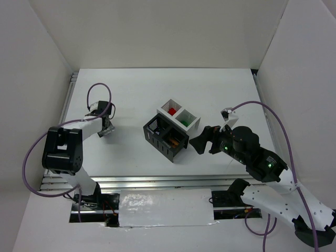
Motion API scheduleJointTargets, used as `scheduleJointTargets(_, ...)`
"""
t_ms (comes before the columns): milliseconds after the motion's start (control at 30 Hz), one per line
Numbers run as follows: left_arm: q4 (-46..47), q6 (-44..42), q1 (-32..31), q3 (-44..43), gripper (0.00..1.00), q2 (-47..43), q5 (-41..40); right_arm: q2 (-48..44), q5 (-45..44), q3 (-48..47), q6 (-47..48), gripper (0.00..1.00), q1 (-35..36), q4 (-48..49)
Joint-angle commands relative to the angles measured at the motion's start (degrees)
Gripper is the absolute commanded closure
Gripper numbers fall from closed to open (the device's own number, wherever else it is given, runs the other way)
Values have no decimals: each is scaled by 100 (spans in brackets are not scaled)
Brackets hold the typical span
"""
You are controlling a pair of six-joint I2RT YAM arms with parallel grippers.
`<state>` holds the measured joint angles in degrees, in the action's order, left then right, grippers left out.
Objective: Sort the legos into containers by color
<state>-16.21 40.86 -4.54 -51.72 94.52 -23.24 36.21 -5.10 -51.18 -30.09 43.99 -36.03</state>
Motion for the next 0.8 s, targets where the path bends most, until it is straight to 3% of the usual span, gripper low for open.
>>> scheduleJointTargets(0,74,-140,40,-259,62,189,153,-8,-8,-15,108,0,-22,193)
scheduleJointTargets(33,74,-149,40,-242,68,172,154,-8,-17,-24,108,0,-22,176)
scheduleJointTargets(133,109,-254,40,-172,98,76,276,-17,-26,-15,99,0,-22,175)
scheduleJointTargets(300,697,-578,-231,390,100,-1205,1058,106,-87,-76,-49,0,-22,228)
scheduleJointTargets(533,1453,-1273,-1681,1163,100,-4006,1094,343,422,-472,-401,0,-39,561)
scheduleJointTargets(767,2622,-2107,-2893,1823,100,-5330,2795,1220,1177,-999,-945,1,-39,861)
